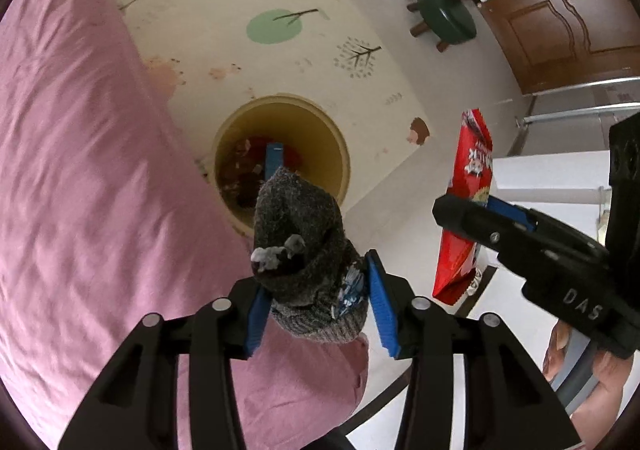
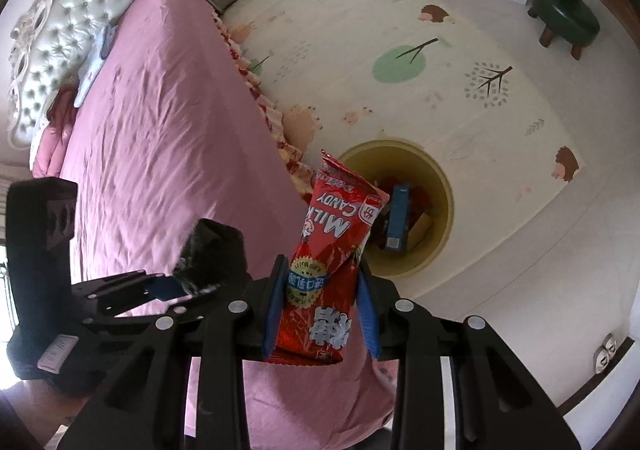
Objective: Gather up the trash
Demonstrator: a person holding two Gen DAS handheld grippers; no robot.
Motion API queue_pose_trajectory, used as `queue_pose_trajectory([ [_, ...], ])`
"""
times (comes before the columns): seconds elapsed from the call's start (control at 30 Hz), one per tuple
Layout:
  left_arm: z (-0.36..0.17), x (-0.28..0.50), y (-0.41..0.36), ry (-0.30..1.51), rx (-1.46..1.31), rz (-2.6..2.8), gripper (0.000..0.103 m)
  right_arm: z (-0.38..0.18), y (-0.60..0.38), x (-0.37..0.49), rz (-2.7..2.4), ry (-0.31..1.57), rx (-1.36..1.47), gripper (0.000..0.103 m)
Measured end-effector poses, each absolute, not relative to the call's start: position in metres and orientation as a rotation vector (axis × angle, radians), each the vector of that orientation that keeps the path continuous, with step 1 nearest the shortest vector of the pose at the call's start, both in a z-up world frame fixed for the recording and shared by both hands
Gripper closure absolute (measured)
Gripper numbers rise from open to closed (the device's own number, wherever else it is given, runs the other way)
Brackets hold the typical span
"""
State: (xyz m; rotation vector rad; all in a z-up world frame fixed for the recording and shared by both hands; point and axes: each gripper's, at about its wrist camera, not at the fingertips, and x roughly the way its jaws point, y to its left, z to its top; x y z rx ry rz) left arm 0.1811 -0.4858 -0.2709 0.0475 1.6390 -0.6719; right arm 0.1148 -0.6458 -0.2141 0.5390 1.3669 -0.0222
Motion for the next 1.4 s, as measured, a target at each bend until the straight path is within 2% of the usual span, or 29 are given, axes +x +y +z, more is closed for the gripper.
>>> queue_pose_trajectory([
  [0.03, -0.274, 0.184, -0.489, 1.640, 0.054, -0.676, 0.044, -0.215, -0.650, 0.118, -0.030, 1.367, 0.537, 0.069],
  [0.1, -0.279, 0.189, -0.496, 1.629, 0.083, -0.668, 0.026, -0.217, -0.659, 0.123, -0.047, 1.369, 0.539, 0.054],
  [0.13, -0.279, 0.191, -0.498, 1.622, 0.094, -0.666, 0.025, -0.217, -0.664, 0.123, -0.059, 1.366, 0.533, 0.054],
  [0.5, -0.279, 0.207, -0.504, 1.599, 0.165, -0.664, 0.025, -0.227, -0.667, 0.127, -0.082, 1.392, 0.545, 0.054],
  [0.83, -0.260, 0.204, -0.471, 1.567, 0.126, -0.643, 0.023, -0.205, -0.635, 0.140, -0.032, 1.371, 0.490, 0.054],
  [0.97, -0.247, 0.199, -0.438, 1.524, 0.143, -0.558, 0.023, -0.191, -0.609, 0.146, 0.006, 1.346, 0.467, 0.054],
  [1.4, -0.220, 0.170, -0.284, 1.474, -0.039, -0.314, 0.021, -0.175, -0.464, 0.151, 0.245, 1.369, 0.351, 0.052],
])
